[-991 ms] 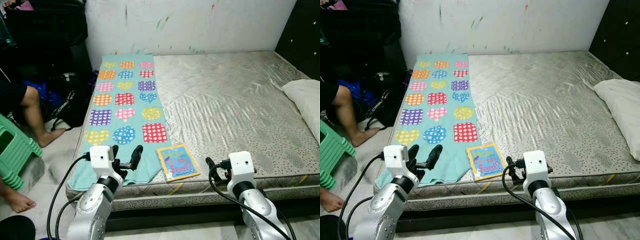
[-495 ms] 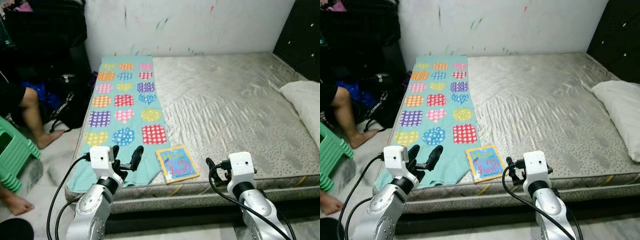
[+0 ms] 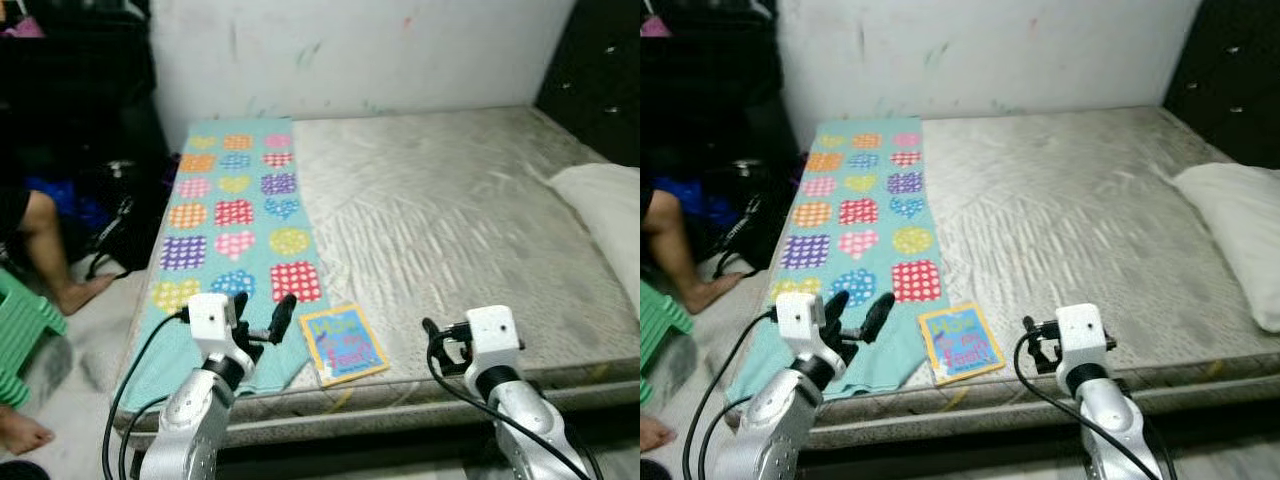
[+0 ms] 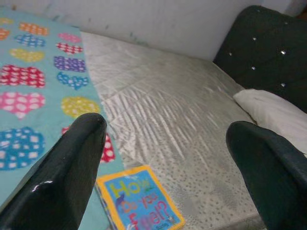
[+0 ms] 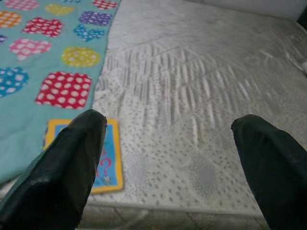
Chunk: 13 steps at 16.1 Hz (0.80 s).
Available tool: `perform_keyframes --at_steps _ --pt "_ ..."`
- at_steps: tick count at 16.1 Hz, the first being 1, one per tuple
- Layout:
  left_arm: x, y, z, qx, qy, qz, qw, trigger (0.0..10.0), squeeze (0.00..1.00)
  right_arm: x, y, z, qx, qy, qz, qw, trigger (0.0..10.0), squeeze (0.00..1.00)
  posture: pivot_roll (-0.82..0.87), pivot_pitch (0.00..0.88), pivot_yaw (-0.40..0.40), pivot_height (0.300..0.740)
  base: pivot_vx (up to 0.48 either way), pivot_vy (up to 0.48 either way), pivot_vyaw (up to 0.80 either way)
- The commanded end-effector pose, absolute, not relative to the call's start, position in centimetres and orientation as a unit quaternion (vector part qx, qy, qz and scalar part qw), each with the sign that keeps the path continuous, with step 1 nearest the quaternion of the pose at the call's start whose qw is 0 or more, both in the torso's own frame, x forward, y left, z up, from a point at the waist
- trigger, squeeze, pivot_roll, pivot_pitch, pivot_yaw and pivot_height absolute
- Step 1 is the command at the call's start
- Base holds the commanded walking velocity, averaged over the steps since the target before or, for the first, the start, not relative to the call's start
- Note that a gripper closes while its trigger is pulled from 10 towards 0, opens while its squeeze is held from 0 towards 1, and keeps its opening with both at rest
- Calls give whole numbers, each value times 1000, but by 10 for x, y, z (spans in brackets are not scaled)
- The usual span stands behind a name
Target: Clean up the room
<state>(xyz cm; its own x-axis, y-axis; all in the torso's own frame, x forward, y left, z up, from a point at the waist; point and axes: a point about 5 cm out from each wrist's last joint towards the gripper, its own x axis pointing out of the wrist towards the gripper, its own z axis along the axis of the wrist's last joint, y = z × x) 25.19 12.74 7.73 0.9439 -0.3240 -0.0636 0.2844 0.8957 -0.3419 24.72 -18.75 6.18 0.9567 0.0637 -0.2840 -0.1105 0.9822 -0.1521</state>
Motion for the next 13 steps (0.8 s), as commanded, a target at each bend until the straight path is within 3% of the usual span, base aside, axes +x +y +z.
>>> perform_keyframes --at_steps 1,9,13 --pt "252 136 78 -156 58 -145 975 10000 0 250 -180 65 -77 132 55 987 10000 0 -108 0 10 740 0 0 0" --pt "254 137 77 -148 63 -132 978 10000 0 251 -178 65 -84 129 63 986 10000 0 -108 0 12 740 0 0 0" --pt "254 137 76 -147 65 -132 978 10000 0 251 -178 65 -83 129 64 986 10000 0 -106 0 14 740 0 0 408"
